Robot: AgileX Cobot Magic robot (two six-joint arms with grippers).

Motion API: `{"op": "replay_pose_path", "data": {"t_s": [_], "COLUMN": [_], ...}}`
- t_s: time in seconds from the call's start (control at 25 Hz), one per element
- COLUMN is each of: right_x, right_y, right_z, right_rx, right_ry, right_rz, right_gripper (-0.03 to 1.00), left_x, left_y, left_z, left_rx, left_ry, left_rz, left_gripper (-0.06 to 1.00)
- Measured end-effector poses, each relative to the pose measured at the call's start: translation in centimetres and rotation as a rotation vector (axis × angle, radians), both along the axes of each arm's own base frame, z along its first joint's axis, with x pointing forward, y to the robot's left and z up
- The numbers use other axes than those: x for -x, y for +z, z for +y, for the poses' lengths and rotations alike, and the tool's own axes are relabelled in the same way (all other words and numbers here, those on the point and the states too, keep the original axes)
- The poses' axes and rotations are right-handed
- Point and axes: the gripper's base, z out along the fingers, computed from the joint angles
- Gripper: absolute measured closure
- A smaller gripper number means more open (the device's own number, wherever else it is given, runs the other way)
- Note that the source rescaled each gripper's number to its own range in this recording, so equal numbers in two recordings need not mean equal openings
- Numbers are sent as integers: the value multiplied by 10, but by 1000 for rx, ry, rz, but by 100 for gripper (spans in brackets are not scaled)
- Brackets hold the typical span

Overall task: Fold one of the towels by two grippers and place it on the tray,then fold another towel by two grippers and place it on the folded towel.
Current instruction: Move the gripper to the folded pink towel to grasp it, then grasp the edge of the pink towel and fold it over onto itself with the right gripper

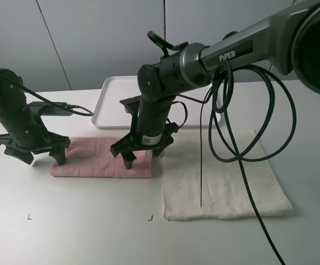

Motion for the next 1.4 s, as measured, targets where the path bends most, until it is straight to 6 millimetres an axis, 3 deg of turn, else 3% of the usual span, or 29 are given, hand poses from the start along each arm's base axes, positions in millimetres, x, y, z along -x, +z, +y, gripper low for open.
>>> {"op": "replay_pose_path", "data": {"t_s": [0.12, 0.2, 0.24, 0.6, 0.96, 1.4], "right_x": [3, 4, 4, 5, 9, 16], "right_y": [-3, -3, -3, 0, 46, 62], "right_z": [4, 6, 6, 7, 7, 25], "right_rx": [0, -6, -8, -12, -83, -279], "right_ry": [12, 14, 13, 17, 27, -20], "right_rz": [-6, -12, -14, -9, -27, 84], "right_gripper": [55, 85, 92, 93, 93, 93], "left_x": [0, 0, 0, 0, 0, 0], "left_y": [0, 0, 0, 0, 0, 0], "left_z": [0, 0, 0, 0, 0, 0], "left_rx": [0, 0, 0, 0, 2, 4], "left_ry": [0, 0, 0, 0, 1, 1], "left_rz": [0, 0, -2, -2, -2, -1], "left_gripper": [-4, -4, -4, -4, -4, -4]}}
